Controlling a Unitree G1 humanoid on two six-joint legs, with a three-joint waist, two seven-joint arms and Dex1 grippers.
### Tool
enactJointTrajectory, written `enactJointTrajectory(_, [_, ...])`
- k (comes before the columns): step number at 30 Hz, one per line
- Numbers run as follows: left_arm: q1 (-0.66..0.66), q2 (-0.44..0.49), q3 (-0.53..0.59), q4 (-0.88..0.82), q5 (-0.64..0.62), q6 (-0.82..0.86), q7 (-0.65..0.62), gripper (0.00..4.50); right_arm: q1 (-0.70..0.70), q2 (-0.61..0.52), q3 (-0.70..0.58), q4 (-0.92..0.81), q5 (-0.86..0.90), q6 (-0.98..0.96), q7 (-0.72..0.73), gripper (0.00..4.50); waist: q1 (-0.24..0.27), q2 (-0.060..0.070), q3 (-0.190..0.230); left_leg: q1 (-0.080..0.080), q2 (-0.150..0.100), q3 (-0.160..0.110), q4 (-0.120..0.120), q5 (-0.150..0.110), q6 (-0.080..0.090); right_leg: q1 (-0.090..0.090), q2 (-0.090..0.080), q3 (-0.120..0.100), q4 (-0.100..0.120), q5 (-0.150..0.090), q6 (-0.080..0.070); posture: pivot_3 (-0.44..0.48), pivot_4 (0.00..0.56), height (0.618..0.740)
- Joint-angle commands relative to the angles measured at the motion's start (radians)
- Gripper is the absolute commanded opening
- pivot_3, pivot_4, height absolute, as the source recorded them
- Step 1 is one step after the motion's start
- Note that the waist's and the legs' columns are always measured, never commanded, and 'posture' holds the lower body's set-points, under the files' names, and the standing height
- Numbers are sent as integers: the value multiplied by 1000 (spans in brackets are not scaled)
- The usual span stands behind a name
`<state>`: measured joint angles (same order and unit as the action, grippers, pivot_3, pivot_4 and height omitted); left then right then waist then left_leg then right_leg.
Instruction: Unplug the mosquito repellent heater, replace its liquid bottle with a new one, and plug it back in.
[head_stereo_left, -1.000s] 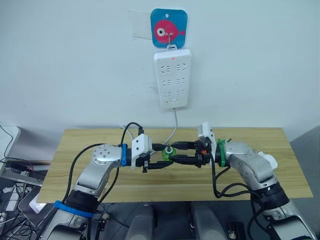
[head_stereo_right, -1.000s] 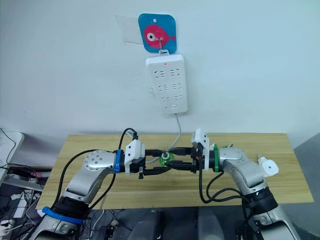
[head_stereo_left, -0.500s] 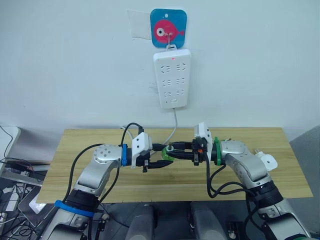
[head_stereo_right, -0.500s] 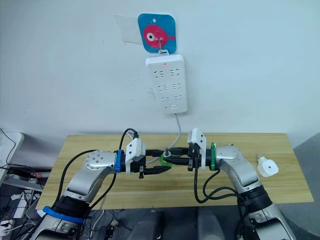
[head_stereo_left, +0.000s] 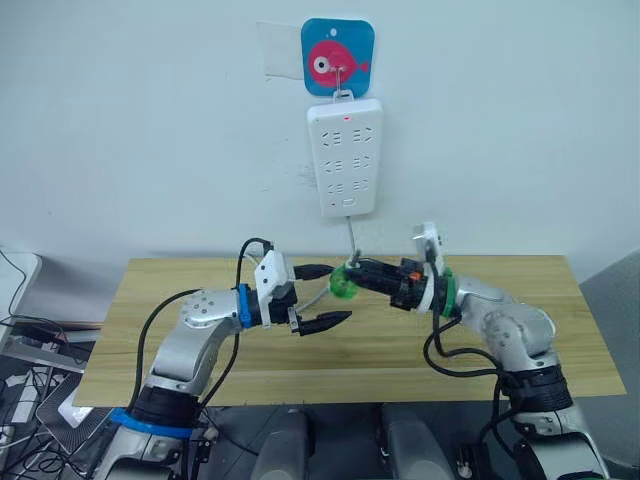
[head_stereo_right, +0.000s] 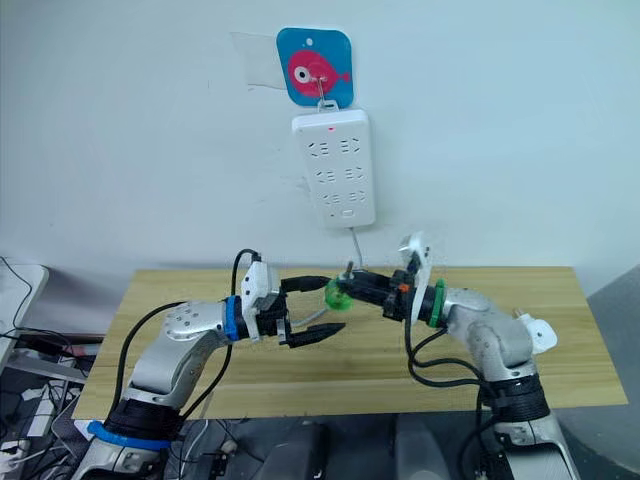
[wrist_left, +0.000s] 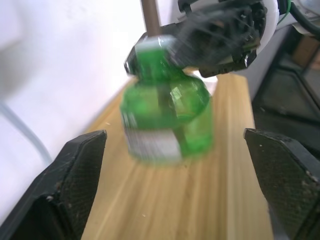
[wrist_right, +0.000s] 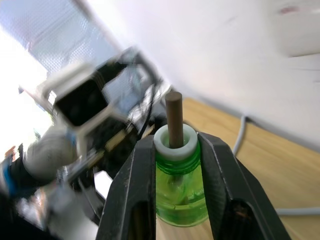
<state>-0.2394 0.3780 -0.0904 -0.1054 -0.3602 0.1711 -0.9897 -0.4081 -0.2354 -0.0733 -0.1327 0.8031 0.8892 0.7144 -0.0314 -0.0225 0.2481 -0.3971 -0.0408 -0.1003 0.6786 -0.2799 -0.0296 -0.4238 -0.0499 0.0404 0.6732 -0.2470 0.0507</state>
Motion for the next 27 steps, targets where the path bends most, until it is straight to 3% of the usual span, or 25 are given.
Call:
enactJointTrajectory(1, [35, -103, 18, -125, -28, -32, 149, 4500, -17, 80, -158, 8, 217, 138, -200, 838, 0, 0, -1, 0, 0, 0, 0, 0, 0, 0, 0, 0, 0, 0, 0, -19, 179, 740])
enactJointTrajectory(6, [49, -195, -7, -160, 51, -113, 277, 4500, -33, 157, -275, 26, 437, 224, -427, 838, 0, 2, -3, 0, -1, 1, 0, -1, 1, 0, -1, 0, 1, 0, 0, -5, 184, 740])
enactJointTrajectory(11, [44, -224, -37, -131, 91, -163, 322, 4500, -51, 164, -298, 43, 580, 248, -552, 838, 0, 4, -6, 0, -1, 2, 0, -1, 1, 0, 2, 1, 1, 0, 0, 8, 192, 740])
enactJointTrajectory(27, [8, -232, -63, -63, 124, -235, 365, 4500, -41, 102, -232, 40, 764, 226, -658, 838, -1, 4, -6, 0, 0, 2, 0, -1, 2, 0, 6, 1, 1, 0, 0, 1, 204, 740])
